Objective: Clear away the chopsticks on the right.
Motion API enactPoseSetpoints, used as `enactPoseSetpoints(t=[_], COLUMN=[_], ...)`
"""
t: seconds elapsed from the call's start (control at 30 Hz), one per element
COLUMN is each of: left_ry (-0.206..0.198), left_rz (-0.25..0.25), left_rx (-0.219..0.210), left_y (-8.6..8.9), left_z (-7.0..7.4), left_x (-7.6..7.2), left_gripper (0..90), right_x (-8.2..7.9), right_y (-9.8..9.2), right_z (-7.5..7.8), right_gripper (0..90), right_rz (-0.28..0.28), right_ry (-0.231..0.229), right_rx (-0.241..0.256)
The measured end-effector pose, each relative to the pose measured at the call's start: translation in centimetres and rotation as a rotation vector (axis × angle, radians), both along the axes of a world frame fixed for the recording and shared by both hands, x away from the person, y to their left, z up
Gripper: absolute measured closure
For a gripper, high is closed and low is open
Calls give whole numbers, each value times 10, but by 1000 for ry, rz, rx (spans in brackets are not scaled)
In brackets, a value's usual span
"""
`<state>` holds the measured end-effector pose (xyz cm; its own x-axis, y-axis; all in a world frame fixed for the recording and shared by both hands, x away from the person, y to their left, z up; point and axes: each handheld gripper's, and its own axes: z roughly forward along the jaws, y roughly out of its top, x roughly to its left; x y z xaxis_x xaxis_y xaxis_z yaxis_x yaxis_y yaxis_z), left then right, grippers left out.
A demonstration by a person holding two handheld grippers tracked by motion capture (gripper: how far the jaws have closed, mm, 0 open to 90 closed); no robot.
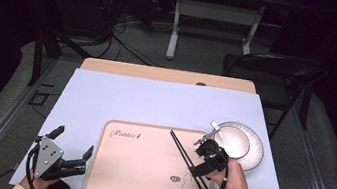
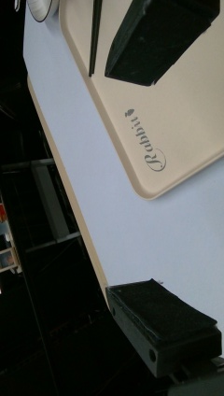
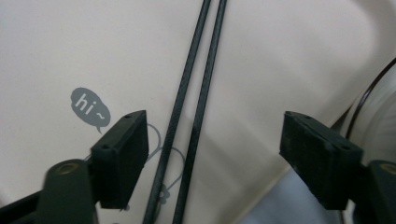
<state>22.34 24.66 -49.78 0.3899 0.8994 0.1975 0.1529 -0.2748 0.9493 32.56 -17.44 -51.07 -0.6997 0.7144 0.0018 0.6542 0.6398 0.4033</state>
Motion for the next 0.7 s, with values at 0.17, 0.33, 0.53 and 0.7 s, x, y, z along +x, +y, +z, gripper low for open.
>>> enactPoseSetpoints(t=[0.17, 0.33, 0.53, 0.7], left_ry=[3, 3, 4, 5], left_rz=[-4, -3, -1, 0], left_rx=[6, 6, 6, 5], left_y=[-1, -1, -1, -1], left_z=[0, 0, 0, 0], left_x=[0, 0, 1, 1], left_gripper=[0, 0, 0, 0], right_x=[-9, -24, -39, -53], right_y=[-9, -20, -40, -57], right_z=[17, 29, 43, 47], right_gripper=[135, 69, 36, 16], right_rz=[71, 109, 99, 60], right_ry=[-136, -240, -335, -413], right_rx=[53, 92, 133, 166])
